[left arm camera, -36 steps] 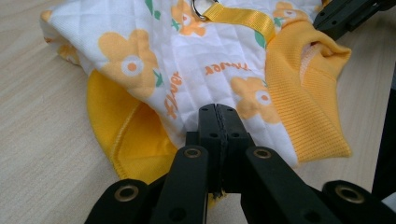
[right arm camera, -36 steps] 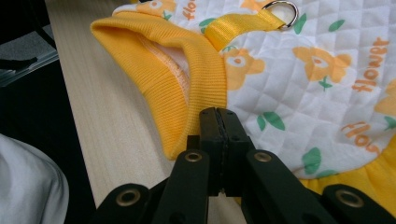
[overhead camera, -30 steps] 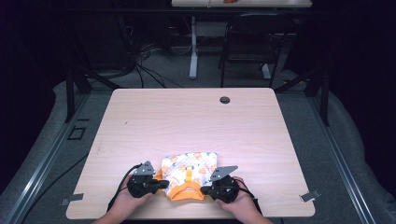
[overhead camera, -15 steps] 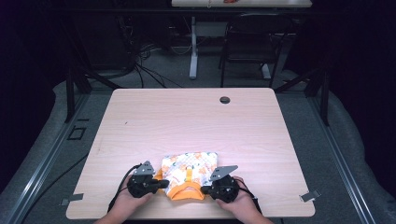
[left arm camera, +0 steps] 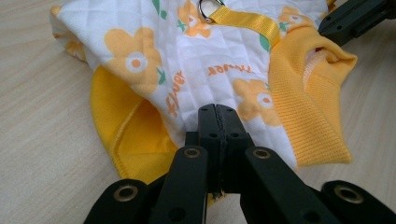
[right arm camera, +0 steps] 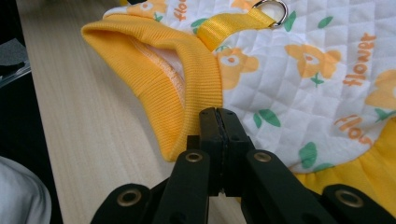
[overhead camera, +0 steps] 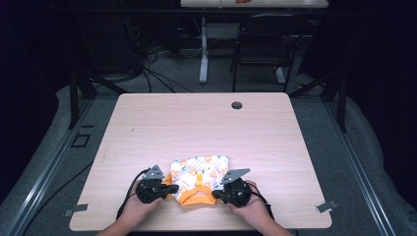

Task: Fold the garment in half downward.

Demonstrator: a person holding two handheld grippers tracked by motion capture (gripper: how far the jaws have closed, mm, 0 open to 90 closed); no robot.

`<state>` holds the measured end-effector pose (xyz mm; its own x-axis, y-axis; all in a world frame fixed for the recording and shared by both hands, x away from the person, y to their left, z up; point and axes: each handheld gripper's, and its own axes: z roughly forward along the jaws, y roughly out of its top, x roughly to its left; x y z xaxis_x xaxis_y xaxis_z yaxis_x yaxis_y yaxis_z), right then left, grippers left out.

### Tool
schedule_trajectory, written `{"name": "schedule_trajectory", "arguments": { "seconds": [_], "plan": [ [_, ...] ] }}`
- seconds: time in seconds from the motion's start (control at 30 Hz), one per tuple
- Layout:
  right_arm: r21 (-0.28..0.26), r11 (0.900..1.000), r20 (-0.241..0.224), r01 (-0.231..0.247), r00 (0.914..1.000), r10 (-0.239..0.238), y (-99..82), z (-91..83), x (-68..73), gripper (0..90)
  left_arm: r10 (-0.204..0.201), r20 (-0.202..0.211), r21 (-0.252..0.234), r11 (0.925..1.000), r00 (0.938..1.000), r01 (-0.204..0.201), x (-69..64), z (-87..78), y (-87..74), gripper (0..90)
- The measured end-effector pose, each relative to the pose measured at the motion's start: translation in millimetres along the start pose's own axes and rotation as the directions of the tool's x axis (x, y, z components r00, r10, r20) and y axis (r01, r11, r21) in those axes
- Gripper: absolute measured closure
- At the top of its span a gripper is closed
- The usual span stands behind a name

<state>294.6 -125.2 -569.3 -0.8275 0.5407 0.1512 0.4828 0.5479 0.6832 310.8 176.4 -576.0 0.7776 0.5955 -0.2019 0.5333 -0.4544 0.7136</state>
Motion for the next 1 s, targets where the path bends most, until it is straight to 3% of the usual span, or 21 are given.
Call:
{"name": "schedule_trajectory", "arguments": {
  "seconds": [0.17, 0.5, 0.73, 1.0],
  "plan": [
    [0.013, 0.9999, 0.014, 0.005, 0.9999, -0.005, 4.2, 1.2, -5.1, 90.0, -0.004, -0.015, 0.000, 1.0000, 0.9999, 0.004, 4.1, 2.6, 4.1, 89.8],
    [-0.016, 0.9989, 0.043, -0.045, 0.9980, 0.046, 11.8, 8.2, -20.9, 90.0, -0.045, -0.054, -0.031, 0.9986, 0.9975, 0.043, 16.6, 11.9, 14.0, 89.8],
    [-0.010, 0.9988, 0.081, -0.049, 0.9955, 0.049, 22.6, 14.0, -33.4, 90.0, -0.079, -0.069, -0.049, 0.9959, 0.9945, 0.076, 27.3, 16.9, 20.3, 89.9],
    [-0.004, 0.9972, 0.115, -0.075, 0.9905, 0.075, 34.3, 20.5, -48.5, 90.0, -0.083, -0.095, -0.060, 0.9952, 0.9920, 0.077, 38.2, 22.8, 28.7, 89.8]
  ]
}}
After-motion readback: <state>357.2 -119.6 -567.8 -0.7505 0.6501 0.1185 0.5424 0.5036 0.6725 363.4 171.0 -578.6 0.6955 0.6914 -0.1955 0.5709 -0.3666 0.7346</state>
